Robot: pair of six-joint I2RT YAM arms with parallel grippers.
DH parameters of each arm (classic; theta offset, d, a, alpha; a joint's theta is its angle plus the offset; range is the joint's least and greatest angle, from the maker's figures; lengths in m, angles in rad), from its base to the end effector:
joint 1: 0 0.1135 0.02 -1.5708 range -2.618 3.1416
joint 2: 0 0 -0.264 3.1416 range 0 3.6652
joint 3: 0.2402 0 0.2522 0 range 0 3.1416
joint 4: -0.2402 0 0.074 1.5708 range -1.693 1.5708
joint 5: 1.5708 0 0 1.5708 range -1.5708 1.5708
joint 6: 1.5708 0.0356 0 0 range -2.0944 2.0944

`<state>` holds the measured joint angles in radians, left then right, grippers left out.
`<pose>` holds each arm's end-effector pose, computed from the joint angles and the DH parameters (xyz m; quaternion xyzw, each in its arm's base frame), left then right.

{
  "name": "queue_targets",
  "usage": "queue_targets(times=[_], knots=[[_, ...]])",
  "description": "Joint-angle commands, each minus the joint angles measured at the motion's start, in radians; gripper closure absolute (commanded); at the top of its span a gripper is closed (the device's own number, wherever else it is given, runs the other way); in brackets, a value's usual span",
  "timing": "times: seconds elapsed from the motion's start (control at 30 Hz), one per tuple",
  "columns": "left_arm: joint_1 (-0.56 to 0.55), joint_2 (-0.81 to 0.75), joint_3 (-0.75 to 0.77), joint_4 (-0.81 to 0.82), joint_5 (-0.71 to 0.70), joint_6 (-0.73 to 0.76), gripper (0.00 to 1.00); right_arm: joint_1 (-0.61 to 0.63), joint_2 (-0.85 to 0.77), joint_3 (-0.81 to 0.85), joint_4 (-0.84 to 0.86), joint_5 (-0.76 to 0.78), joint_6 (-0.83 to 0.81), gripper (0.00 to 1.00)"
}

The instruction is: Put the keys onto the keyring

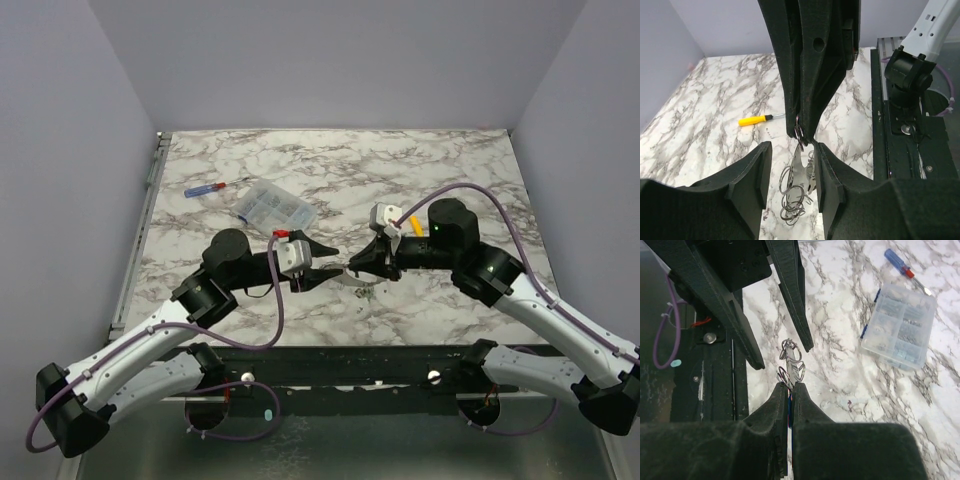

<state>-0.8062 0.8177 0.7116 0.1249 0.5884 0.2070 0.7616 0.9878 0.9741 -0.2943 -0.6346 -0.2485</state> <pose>0.1193 -0.1529 0.3418 0.5062 0.4857 -0.3957 0.5927 0.1434 0.1659 0.3594 -0.5322 0.5821 0.3859 0.4786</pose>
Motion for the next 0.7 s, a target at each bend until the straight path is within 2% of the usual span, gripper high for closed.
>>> queue_targets(times=[0.0, 0.23, 0.67], knots=[[0.002, 0.040, 0.008, -0.023, -0.020, -0.008, 0.56, 0.050, 0.011, 0.040, -0.079, 0.170, -0.052, 0.99], [0.003, 0.073, 0.015, -0.024, -0.018, -0.030, 0.58, 0.105, 0.024, 0.057, -0.119, 0.258, -0.067, 0.99], [0.002, 0.117, 0.026, -0.045, 0.033, -0.033, 0.63, 0.124, 0.036, 0.072, -0.123, 0.290, -0.071, 0.99]])
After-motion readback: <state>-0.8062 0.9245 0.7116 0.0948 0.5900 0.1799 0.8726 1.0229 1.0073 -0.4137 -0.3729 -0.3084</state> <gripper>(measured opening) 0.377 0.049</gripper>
